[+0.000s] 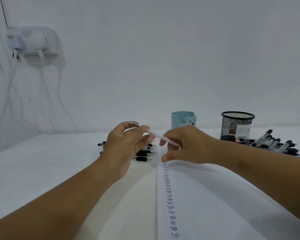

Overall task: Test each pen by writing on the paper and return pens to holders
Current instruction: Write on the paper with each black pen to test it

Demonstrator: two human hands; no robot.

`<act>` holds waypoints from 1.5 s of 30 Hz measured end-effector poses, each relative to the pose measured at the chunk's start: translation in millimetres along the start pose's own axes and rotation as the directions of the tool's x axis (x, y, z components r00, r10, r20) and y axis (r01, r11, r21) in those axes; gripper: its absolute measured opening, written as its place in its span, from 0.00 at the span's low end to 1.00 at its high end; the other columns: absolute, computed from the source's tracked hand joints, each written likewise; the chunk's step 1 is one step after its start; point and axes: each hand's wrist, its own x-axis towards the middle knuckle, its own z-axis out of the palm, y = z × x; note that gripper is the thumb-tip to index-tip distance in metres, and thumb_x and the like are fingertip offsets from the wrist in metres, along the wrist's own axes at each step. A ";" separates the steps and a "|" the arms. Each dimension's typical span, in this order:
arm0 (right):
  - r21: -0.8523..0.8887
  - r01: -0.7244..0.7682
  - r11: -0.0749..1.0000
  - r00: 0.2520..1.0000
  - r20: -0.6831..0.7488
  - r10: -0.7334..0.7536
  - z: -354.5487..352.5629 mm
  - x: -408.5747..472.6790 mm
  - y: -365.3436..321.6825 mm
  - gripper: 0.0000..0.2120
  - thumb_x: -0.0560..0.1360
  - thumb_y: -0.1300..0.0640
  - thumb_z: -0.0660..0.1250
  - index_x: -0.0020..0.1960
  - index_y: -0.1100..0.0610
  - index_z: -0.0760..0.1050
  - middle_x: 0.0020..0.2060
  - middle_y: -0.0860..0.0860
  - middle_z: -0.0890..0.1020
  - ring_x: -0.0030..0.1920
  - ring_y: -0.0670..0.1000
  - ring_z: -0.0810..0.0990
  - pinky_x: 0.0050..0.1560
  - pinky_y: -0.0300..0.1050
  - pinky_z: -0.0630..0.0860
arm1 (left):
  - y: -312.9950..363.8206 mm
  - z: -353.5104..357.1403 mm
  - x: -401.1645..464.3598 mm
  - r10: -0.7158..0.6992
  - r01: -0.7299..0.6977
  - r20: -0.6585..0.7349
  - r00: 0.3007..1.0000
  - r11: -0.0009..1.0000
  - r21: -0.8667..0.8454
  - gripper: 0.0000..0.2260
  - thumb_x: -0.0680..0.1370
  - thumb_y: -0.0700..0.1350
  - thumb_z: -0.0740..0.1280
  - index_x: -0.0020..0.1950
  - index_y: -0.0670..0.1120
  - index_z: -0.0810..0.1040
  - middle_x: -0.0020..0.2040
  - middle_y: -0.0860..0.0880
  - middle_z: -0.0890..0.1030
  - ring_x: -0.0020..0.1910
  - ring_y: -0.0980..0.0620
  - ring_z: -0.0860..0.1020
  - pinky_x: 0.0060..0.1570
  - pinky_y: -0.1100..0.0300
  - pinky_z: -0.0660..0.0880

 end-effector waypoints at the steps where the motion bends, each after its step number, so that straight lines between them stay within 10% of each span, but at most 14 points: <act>1: 0.079 -0.026 0.996 1.000 -0.013 0.027 -0.7 4.6 -1.4 0.11 0.69 0.47 0.79 0.46 0.50 0.83 0.35 0.52 0.83 0.34 0.48 0.80 0.45 0.49 0.79 | -1.8 -2.4 2.7 -0.022 0.022 -0.001 1.000 0.999 -0.032 0.06 0.78 0.33 0.69 0.48 0.41 0.74 0.45 0.42 0.83 0.44 0.42 0.85 0.49 0.58 0.83; 10: 0.749 -0.189 0.635 0.942 -0.045 0.333 -0.3 6.1 7.9 0.14 0.61 0.52 0.80 0.37 0.59 0.79 0.28 0.54 0.78 0.25 0.50 0.74 0.29 0.41 0.70 | -5.6 -22.2 14.3 0.064 -0.108 0.106 0.992 0.868 0.485 0.05 0.78 0.36 0.70 0.47 0.43 0.85 0.40 0.46 0.85 0.42 0.51 0.81 0.40 0.58 0.76; 15: 0.875 -0.201 0.441 0.920 0.015 0.390 9.1 2.6 10.4 0.10 0.69 0.57 0.76 0.40 0.55 0.74 0.31 0.53 0.78 0.27 0.51 0.75 0.29 0.40 0.70 | -16.6 -20.1 13.0 0.067 -0.154 0.168 0.984 0.797 0.585 0.04 0.76 0.38 0.74 0.47 0.46 0.87 0.45 0.47 0.87 0.48 0.46 0.85 0.53 0.52 0.80; 20: 0.834 -0.204 0.512 0.937 0.015 0.348 25.9 6.0 3.8 0.08 0.75 0.57 0.73 0.42 0.57 0.75 0.32 0.54 0.79 0.28 0.52 0.77 0.25 0.40 0.68 | -24.5 -15.2 13.8 0.150 -0.278 0.239 0.959 0.653 0.705 0.04 0.75 0.44 0.76 0.48 0.51 0.86 0.43 0.53 0.87 0.46 0.46 0.84 0.51 0.53 0.81; 26: 0.775 -0.265 0.574 0.896 -0.023 0.444 19.8 7.8 12.9 0.10 0.79 0.58 0.65 0.52 0.66 0.79 0.37 0.61 0.83 0.30 0.58 0.78 0.24 0.41 0.66 | -24.4 -28.1 17.7 0.114 -0.429 0.414 0.903 0.277 0.860 0.08 0.77 0.50 0.73 0.56 0.56 0.84 0.51 0.66 0.80 0.55 0.77 0.72 0.49 0.84 0.63; 31: 0.615 -0.323 0.719 0.889 -0.064 0.454 23.9 10.4 17.7 0.01 0.71 0.66 0.71 0.42 0.65 0.80 0.31 0.57 0.79 0.25 0.51 0.69 0.24 0.38 0.61 | -29.2 -34.1 23.3 0.015 -0.560 0.566 0.824 0.169 0.811 0.11 0.72 0.61 0.70 0.50 0.59 0.86 0.56 0.65 0.82 0.62 0.69 0.72 0.69 0.62 0.66; 45: 0.416 -0.402 0.815 0.883 -0.058 0.466 27.1 13.4 19.4 0.09 0.70 0.60 0.72 0.31 0.56 0.78 0.31 0.54 0.84 0.23 0.44 0.71 0.27 0.36 0.67 | -34.2 -32.7 26.5 0.042 -0.603 0.604 0.796 0.140 0.785 0.19 0.67 0.69 0.62 0.48 0.61 0.84 0.48 0.72 0.80 0.58 0.66 0.76 0.68 0.45 0.67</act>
